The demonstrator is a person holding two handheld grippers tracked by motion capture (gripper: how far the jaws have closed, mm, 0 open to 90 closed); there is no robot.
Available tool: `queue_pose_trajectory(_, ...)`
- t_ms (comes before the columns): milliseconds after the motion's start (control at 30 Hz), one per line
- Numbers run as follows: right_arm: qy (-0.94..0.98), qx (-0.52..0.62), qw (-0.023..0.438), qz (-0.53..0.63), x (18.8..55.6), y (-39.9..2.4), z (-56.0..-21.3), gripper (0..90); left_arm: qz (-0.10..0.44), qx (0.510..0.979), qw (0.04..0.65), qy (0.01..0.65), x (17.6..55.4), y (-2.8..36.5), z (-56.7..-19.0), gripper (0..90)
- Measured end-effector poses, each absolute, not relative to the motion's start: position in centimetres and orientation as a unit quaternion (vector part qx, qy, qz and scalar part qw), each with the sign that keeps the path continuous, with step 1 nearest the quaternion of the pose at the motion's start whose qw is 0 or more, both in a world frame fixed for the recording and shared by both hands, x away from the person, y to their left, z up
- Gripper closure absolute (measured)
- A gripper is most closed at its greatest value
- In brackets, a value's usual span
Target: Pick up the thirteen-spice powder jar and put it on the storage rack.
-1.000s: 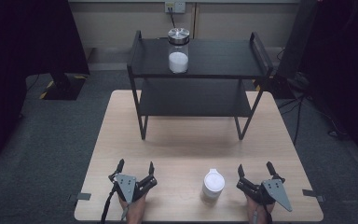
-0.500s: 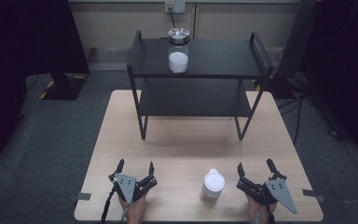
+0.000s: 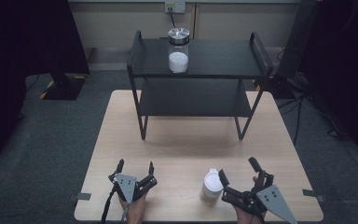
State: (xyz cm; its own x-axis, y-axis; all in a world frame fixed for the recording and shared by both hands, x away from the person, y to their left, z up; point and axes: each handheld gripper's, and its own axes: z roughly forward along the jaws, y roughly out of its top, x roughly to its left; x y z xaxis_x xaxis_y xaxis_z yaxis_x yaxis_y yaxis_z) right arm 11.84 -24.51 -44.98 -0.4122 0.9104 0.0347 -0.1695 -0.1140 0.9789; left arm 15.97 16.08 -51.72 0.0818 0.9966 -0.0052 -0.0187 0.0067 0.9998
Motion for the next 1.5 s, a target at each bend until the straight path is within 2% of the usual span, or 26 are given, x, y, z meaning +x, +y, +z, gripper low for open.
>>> queue_pose_trajectory(400,0.568,0.352,0.425,0.611,10.4,-21.2,-47.5,0.0,0.482,0.514,0.526,0.476,16.0,16.1,-51.7,0.0)
queue_pose_trajectory(733,0.587,0.373,0.399,0.598,10.4,-20.6,-49.4,0.2,0.480,0.515,0.528,0.474,16.0,16.2,-51.7,0.0)
queue_pose_trajectory(1500,0.603,0.387,0.368,0.593,10.8,-21.3,-49.5,24.0,0.478,0.517,0.530,0.472,16.0,16.3,-51.7,0.0)
